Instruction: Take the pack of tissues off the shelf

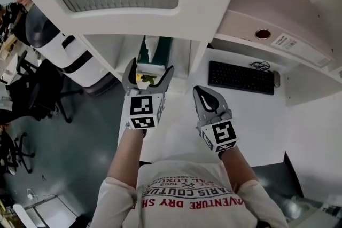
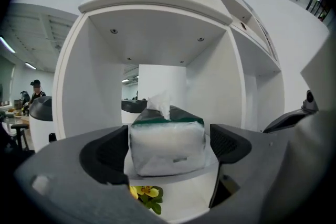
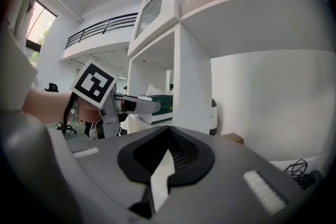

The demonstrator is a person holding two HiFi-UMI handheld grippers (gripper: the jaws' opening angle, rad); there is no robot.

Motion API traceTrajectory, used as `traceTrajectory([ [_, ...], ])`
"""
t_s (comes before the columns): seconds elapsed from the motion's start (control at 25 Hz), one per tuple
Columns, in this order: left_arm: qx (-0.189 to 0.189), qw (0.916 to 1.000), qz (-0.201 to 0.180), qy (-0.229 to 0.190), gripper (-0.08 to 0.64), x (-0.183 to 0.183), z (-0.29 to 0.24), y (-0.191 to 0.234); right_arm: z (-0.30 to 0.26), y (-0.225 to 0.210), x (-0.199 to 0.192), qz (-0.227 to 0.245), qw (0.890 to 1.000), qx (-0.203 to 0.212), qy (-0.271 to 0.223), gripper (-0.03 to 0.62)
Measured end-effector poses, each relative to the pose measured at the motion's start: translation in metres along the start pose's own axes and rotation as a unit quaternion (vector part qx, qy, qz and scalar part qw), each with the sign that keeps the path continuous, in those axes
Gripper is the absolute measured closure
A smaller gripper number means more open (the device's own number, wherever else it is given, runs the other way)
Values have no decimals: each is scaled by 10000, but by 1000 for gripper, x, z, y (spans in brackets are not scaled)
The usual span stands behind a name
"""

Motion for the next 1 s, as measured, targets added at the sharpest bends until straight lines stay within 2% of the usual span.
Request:
traceTrajectory([
  [0.16, 129, 9996, -126, 215, 72, -2, -18, -1, -5, -8, -3, 3, 10000, -10, 34, 592],
  [0.36, 707, 9973, -217, 35, 72, -1, -28, 8, -5, -23, -15, -94, 9998, -119, 156, 592],
  [0.52, 1020, 9945, -249, -41, 87, -1, -29, 11, -3, -32, -22, -175, 9992, -249, 245, 592],
  [0.72, 1089, 9935, -342, -38, 113, -3, -27, 14, -2, -35, -28, -191, 9989, -292, 326, 592],
  [1.0, 947, 9949, -339, 42, 137, -2, -15, 15, 4, -22, -28, -95, 9989, -265, 366, 592],
])
Point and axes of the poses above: the fingertips, and each gripper's own axes: z backward along the fingers, y to its left, x out of its top, the point moved 3 cm from there along z, backward along the fingers, and after that the axes turned 5 degrees about x, right-handed, at the moved point
